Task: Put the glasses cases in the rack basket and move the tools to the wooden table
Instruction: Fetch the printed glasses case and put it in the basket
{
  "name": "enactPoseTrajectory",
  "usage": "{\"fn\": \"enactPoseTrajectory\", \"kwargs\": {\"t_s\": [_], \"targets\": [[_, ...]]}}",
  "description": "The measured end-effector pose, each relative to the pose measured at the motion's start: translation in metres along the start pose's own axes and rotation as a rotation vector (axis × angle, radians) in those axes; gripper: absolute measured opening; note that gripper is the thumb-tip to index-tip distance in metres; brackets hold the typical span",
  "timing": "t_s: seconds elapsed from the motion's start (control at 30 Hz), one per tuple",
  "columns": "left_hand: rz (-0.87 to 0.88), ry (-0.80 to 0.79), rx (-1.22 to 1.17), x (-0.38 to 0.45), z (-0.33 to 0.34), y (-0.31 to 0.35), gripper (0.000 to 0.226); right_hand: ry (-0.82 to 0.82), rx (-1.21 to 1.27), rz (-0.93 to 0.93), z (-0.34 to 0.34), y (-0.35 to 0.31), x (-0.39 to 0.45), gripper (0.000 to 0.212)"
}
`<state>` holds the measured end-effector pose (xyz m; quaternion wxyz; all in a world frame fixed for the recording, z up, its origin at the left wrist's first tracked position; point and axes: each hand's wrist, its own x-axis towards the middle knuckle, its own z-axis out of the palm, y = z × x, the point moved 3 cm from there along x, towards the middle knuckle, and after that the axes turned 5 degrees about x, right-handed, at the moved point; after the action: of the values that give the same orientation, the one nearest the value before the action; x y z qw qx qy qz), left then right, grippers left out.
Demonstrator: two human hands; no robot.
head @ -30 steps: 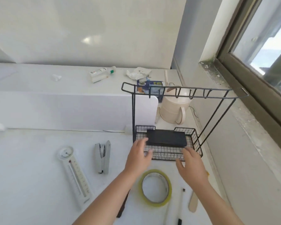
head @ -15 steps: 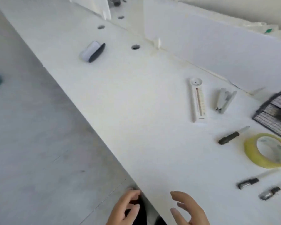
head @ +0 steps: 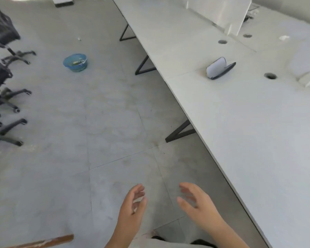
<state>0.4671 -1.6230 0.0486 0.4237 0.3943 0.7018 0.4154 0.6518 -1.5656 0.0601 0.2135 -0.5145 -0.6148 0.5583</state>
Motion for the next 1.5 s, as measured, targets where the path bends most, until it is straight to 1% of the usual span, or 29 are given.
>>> {"fn": "enactPoseTrajectory", "kwargs": {"t_s": [0.03, 0.1, 0.17, 0.27, 0.37, 0.43, 0.53, 0.63, 0.7, 0.8, 0.9, 0.97, 1.07, 1.2, 1.27, 1.33, 1.4, 1.43, 1.5], "targets": [[0.008, 0.006, 0.002, 0.012, -0.012, 0.002, 0.040, 0.004, 0.008, 0.005, 0.007, -0.009, 0.012, 0.028], [0.000, -0.009, 0.006, 0.037, -0.028, 0.001, 0.041, 0.038, 0.037, 0.019, 0.014, -0.022, 0.032, 0.034], [-0.029, -0.039, 0.014, 0.062, -0.033, -0.003, 0.042, 0.086, 0.072, 0.059, 0.013, -0.030, 0.050, 0.033], [-0.071, -0.069, 0.037, 0.103, -0.029, -0.009, 0.039, 0.159, 0.115, 0.129, 0.001, -0.026, 0.084, 0.030], [-0.095, -0.086, 0.043, 0.158, -0.020, -0.006, 0.037, 0.199, 0.120, 0.164, -0.018, -0.021, 0.132, 0.035], [-0.088, -0.082, 0.040, 0.203, -0.014, 0.008, 0.039, 0.239, 0.133, 0.165, -0.032, -0.025, 0.172, 0.034], [-0.045, -0.077, 0.044, 0.276, -0.005, 0.045, 0.039, 0.240, 0.171, 0.123, -0.059, -0.048, 0.244, 0.030], [0.038, -0.105, 0.072, 0.347, 0.009, 0.094, 0.032, 0.281, 0.209, 0.040, -0.095, -0.082, 0.310, 0.035], [0.074, -0.142, 0.078, 0.387, 0.020, 0.119, 0.028, 0.322, 0.228, 0.024, -0.116, -0.095, 0.343, 0.036], [0.070, -0.213, 0.093, 0.430, 0.038, 0.137, 0.028, 0.390, 0.262, 0.050, -0.137, -0.092, 0.369, 0.033], [0.033, -0.285, 0.134, 0.468, 0.058, 0.138, 0.030, 0.483, 0.299, 0.139, -0.152, -0.075, 0.382, 0.034], [0.008, -0.371, 0.168, 0.494, 0.071, 0.139, 0.028, 0.561, 0.331, 0.207, -0.160, -0.064, 0.389, 0.034], [0.037, -0.519, 0.217, 0.539, 0.091, 0.150, 0.027, 0.726, 0.376, 0.290, -0.173, -0.058, 0.404, 0.036], [0.171, -0.727, 0.264, 0.618, 0.123, 0.190, 0.024, 0.982, 0.376, 0.338, -0.194, -0.072, 0.434, 0.037], [0.251, -0.820, 0.273, 0.659, 0.142, 0.219, 0.025, 1.083, 0.330, 0.352, -0.211, -0.088, 0.448, 0.039], [0.326, -0.881, 0.303, 0.696, 0.163, 0.244, 0.026, 1.195, 0.273, 0.356, -0.229, -0.099, 0.457, 0.035], [0.400, -0.924, 0.323, 0.725, 0.184, 0.265, 0.021, 1.352, 0.209, 0.365, -0.247, -0.110, 0.462, 0.023], [0.445, -0.936, 0.339, 0.734, 0.194, 0.274, 0.026, 1.430, 0.178, 0.399, -0.255, -0.114, 0.464, 0.024], [0.537, -0.948, 0.388, 0.746, 0.212, 0.278, 0.036, 1.529, 0.091, 0.501, -0.267, -0.116, 0.469, 0.040]]}}
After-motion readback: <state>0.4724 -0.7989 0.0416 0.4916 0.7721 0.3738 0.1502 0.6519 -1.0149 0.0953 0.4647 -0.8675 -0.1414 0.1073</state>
